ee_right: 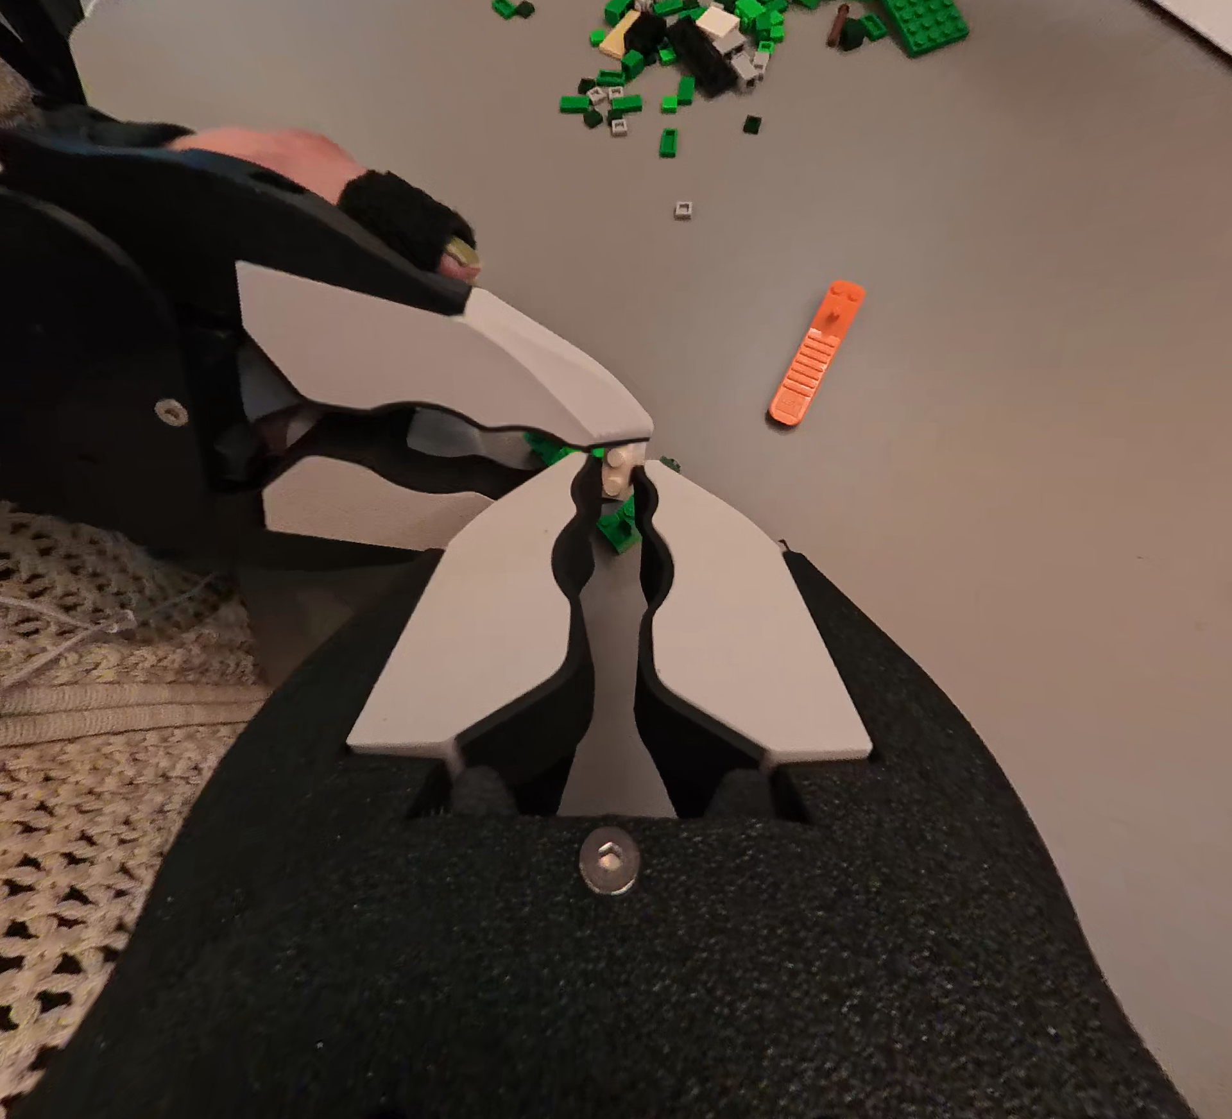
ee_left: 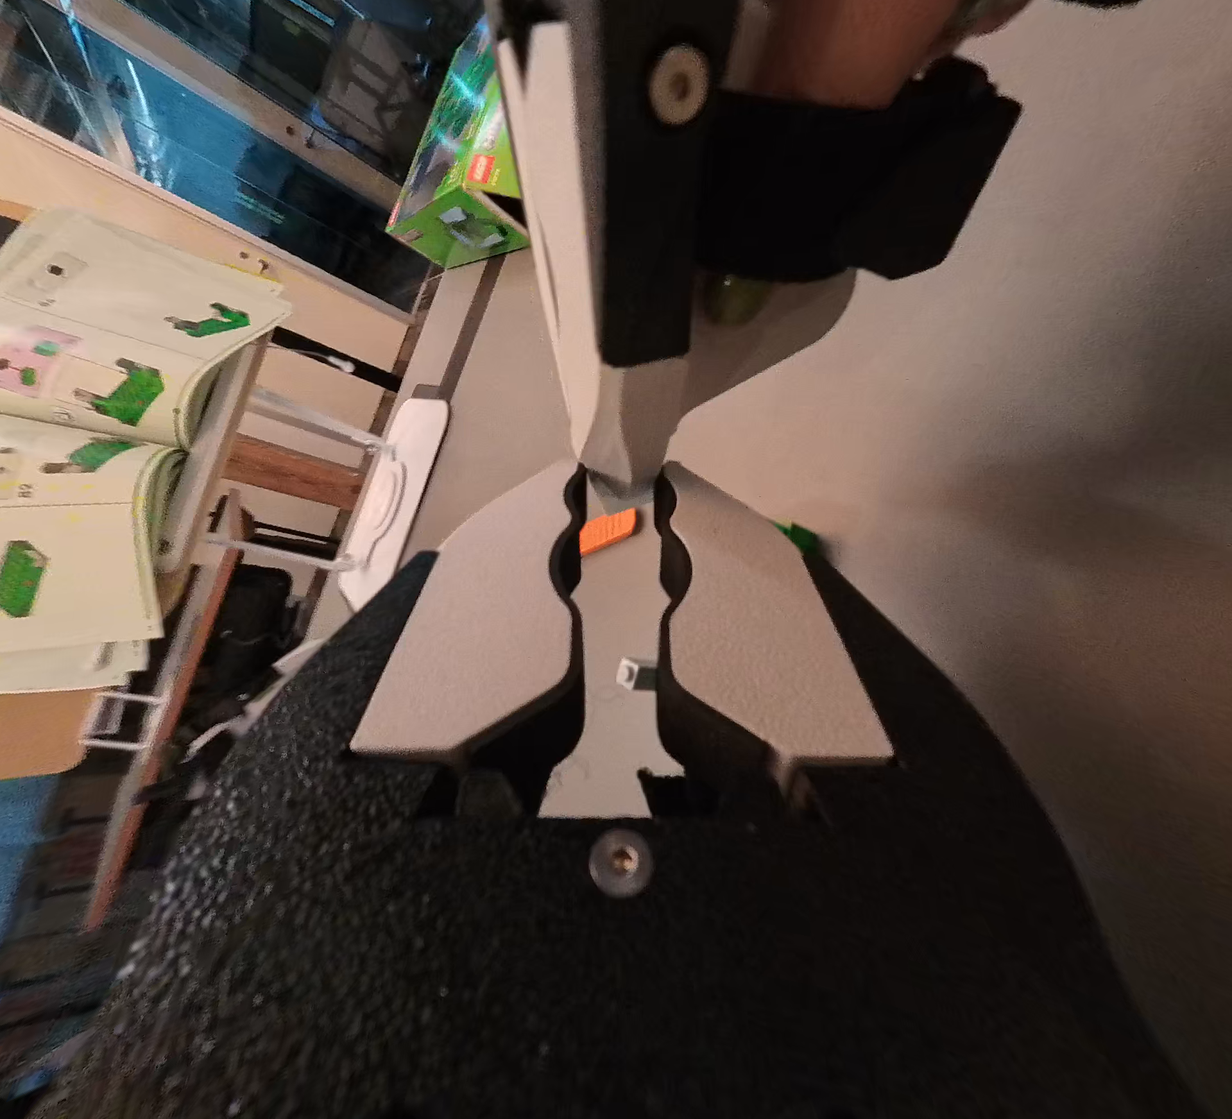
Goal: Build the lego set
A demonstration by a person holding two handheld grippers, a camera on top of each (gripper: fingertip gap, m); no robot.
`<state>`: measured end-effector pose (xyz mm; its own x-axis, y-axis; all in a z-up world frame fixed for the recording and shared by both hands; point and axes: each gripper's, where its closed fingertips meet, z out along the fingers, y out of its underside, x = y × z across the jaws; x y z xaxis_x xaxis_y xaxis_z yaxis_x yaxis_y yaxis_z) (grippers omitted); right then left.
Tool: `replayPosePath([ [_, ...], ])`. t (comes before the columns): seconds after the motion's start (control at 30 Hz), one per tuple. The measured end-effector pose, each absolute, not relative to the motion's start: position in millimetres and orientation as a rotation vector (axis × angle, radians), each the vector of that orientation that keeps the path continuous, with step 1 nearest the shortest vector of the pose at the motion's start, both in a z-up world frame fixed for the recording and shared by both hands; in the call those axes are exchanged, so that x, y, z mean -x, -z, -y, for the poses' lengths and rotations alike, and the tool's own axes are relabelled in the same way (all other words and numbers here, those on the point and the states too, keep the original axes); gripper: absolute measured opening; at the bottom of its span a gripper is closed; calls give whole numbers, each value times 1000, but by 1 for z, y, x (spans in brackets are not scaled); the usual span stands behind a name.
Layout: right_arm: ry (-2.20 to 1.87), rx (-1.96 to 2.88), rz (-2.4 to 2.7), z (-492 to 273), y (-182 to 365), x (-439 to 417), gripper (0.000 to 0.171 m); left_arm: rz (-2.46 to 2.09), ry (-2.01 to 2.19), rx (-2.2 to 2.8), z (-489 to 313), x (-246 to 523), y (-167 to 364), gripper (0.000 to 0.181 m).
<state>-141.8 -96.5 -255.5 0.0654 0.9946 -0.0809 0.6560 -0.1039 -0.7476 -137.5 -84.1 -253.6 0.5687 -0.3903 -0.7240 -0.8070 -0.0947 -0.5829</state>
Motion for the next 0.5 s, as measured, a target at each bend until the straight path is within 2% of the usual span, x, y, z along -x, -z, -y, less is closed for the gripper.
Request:
replayPosePath([
  [0.03, -820, 1815, 1628, 94, 254, 140, 8, -979, -414, 1716, 85, 136, 254, 25],
  [0.13, -825, 1806, 1571, 82, 247, 131, 8, -915, -211, 1801, 95, 143, 258, 67],
  [0.3, -820, 1808, 1601, 82, 256, 115, 8, -839, 115, 2060, 113, 177, 298, 100],
  [0.4, -839, 1814, 1641, 91, 267, 113, 8, -838, 356, 2150, 120, 170, 319, 109],
  [0.5, -811, 1779, 1690, 99, 273, 111, 8, -893, 498, 2178, 132, 153, 324, 105],
])
